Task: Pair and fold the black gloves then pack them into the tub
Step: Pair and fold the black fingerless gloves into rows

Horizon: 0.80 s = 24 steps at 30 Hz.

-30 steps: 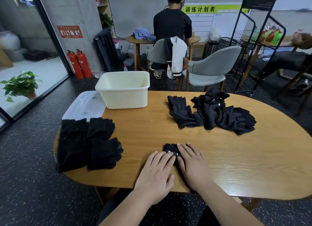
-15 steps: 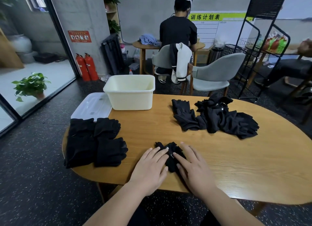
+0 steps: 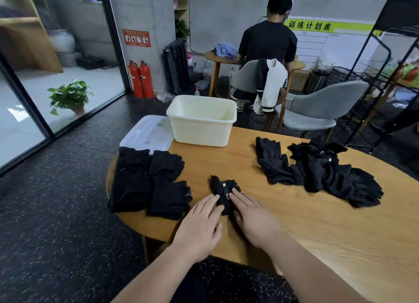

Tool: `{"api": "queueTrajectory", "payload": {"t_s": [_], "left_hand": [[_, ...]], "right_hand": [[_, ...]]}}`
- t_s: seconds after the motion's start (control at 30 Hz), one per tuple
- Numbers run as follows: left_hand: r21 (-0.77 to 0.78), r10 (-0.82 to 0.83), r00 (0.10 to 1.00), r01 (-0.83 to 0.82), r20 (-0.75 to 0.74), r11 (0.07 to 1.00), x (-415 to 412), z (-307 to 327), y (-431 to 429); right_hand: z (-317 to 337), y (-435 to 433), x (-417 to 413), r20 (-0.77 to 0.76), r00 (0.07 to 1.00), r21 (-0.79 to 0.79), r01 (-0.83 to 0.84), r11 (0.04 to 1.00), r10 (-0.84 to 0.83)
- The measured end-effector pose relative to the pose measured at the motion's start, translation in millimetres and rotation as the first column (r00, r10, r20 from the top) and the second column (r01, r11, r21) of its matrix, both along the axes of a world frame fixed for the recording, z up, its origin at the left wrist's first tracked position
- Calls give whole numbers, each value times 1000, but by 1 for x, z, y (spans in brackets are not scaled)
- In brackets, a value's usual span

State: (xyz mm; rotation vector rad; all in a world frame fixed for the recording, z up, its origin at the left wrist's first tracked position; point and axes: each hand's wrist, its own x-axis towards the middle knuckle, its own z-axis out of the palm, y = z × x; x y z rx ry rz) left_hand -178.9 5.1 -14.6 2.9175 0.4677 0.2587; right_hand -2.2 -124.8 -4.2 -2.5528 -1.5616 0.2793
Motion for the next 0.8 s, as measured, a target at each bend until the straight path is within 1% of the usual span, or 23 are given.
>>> {"api": "queueTrajectory", "payload": {"t_s": [0.13,0.27,0.4,0.5,0.67,0.8], "left_hand": [[-94,21,1000,-20,10,995,-1,-4,0],[-125,24,1000,-26,-20,992,0,-6,3],[-136,17,1000,-20,-22,991,4,-5,7],[-106,23,1000,-23,1,994,6,-8,9],[-117,45,998,-39,48,992,8,-11,11],[-121,46,998,-39,54,992,8,-9,11]], "right_hand": [[5,43,17,-37,999,-63,-11,998,8],[15,82,29,-143,990,-115,1,993,-18],[22,112,34,-194,980,-144,4,990,-32],[21,127,32,-191,981,-147,-1,989,-27],[23,143,17,-158,987,-136,-8,991,-14],[25,150,12,-156,988,-134,-13,991,-8]]}}
